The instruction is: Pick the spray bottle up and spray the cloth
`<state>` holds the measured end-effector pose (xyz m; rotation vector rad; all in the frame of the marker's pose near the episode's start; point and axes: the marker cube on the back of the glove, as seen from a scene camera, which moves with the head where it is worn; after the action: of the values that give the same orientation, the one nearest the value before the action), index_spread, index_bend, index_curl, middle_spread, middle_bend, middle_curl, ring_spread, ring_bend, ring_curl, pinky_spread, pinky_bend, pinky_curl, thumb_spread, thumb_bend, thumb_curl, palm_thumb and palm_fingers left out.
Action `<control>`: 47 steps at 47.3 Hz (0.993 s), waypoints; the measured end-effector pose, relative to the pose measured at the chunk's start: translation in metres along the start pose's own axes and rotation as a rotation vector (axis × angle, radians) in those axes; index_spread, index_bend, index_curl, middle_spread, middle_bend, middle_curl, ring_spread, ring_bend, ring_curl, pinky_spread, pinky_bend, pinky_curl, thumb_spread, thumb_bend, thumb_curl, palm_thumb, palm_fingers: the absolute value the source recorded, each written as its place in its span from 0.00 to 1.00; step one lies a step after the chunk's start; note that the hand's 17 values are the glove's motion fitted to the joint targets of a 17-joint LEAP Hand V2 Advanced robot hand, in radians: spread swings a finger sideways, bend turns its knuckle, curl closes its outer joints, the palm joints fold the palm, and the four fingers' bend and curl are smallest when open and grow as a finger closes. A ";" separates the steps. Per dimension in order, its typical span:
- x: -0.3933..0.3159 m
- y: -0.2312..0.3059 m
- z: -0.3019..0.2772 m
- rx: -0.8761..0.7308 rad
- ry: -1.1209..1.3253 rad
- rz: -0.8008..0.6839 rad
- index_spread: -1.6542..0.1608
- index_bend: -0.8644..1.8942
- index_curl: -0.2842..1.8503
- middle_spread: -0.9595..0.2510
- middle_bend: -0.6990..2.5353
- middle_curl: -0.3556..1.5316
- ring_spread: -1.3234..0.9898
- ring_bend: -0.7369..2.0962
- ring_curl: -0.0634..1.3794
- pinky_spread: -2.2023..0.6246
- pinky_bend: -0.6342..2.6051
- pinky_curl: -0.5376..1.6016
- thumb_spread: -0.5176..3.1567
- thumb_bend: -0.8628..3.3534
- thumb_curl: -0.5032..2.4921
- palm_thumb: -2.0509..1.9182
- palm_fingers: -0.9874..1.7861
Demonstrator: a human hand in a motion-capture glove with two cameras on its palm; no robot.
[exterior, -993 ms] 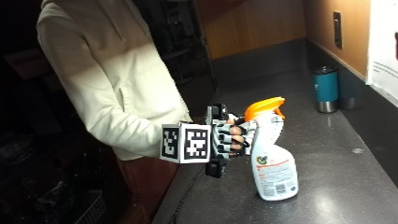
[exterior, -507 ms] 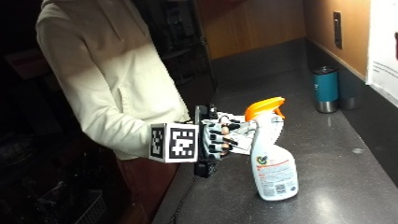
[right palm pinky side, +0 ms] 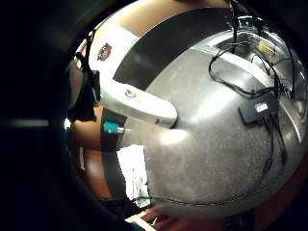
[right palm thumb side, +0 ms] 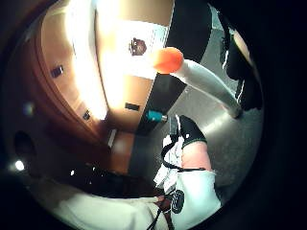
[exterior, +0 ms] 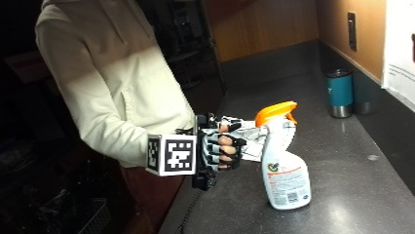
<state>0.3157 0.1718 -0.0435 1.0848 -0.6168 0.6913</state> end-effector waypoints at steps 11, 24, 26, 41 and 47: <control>0.000 -0.004 0.001 -0.019 -0.014 0.007 0.79 0.35 0.35 0.66 0.34 0.54 0.51 0.46 0.42 0.75 0.31 0.46 0.38 0.20 0.34 0.73 0.65; -0.006 -0.012 0.011 -0.060 -0.047 0.014 0.76 0.35 0.31 0.73 0.27 0.45 0.53 0.39 0.34 0.80 0.32 0.44 0.38 0.20 0.33 0.73 0.51; -0.006 -0.014 0.014 -0.069 -0.049 0.014 0.76 0.35 0.30 0.74 0.27 0.44 0.53 0.39 0.34 0.80 0.32 0.44 0.38 0.20 0.33 0.72 0.50; -0.009 -0.028 0.035 -0.104 -0.076 0.037 0.74 0.35 0.26 0.76 0.27 0.40 0.55 0.39 0.31 0.82 0.33 0.43 0.39 0.20 0.32 0.71 0.46; -0.007 -0.037 0.044 -0.106 -0.094 0.057 0.74 0.35 0.24 0.76 0.28 0.40 0.55 0.39 0.30 0.82 0.33 0.43 0.39 0.20 0.32 0.70 0.45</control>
<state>0.3340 0.1184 -0.0549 1.0086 -0.7594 0.6527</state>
